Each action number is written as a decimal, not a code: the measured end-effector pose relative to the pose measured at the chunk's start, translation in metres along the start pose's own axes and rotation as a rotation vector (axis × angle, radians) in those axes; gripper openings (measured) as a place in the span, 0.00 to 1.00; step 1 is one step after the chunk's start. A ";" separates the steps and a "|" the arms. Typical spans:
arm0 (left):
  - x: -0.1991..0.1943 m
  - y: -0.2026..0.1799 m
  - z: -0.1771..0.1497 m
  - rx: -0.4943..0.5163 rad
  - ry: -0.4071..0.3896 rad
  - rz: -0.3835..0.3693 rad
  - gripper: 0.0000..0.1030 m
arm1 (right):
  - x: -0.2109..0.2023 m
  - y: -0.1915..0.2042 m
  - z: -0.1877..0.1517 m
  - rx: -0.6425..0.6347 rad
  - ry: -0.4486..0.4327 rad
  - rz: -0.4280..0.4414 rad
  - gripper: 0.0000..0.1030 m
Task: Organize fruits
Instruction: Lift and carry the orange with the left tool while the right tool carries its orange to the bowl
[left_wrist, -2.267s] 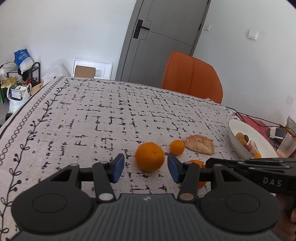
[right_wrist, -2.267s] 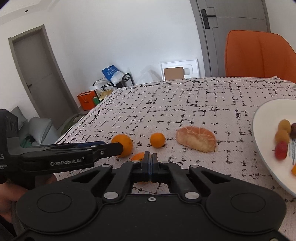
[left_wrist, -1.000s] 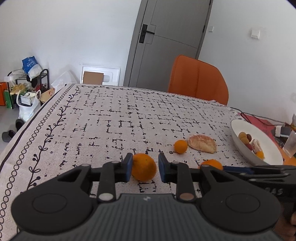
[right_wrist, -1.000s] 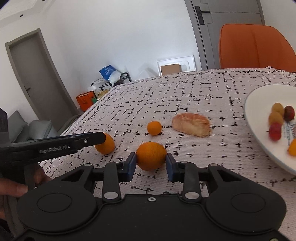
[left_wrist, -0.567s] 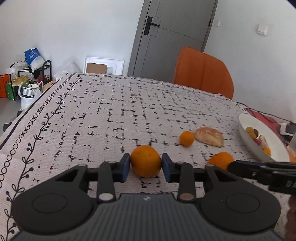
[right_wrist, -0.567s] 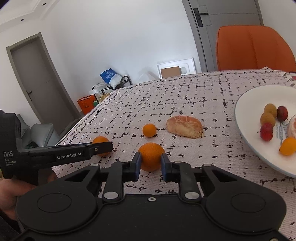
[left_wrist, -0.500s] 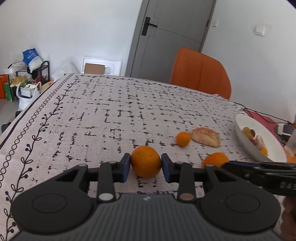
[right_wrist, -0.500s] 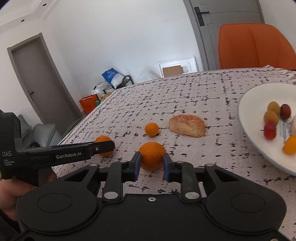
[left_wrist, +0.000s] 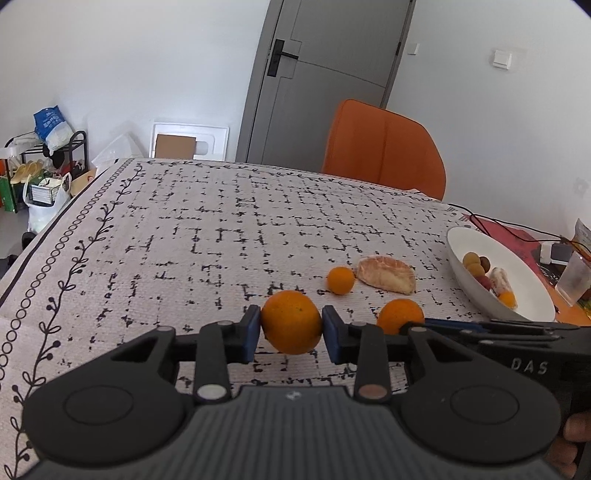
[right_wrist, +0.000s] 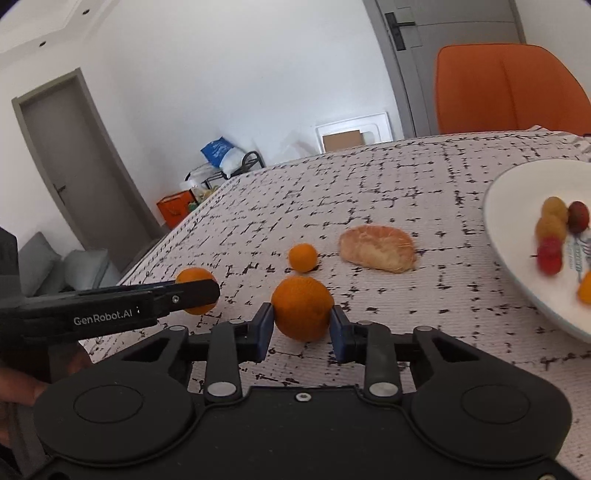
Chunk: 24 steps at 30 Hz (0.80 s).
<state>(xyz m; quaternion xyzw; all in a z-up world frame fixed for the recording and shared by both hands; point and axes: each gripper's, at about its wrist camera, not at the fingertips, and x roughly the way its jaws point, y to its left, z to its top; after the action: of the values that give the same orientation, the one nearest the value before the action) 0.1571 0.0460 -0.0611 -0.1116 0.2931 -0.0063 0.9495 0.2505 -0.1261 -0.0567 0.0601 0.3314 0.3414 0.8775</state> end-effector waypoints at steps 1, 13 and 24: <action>0.000 -0.001 0.001 0.002 -0.001 -0.005 0.33 | -0.003 -0.001 0.001 0.001 -0.006 -0.004 0.25; 0.009 -0.030 0.003 0.043 0.004 -0.056 0.33 | -0.025 -0.016 0.001 0.028 -0.044 -0.015 0.13; 0.003 -0.006 0.002 0.002 0.004 -0.019 0.33 | 0.000 -0.013 0.004 0.026 -0.008 0.001 0.54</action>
<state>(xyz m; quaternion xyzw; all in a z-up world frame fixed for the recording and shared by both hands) 0.1611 0.0400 -0.0601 -0.1134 0.2938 -0.0156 0.9490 0.2599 -0.1355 -0.0573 0.0731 0.3321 0.3374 0.8778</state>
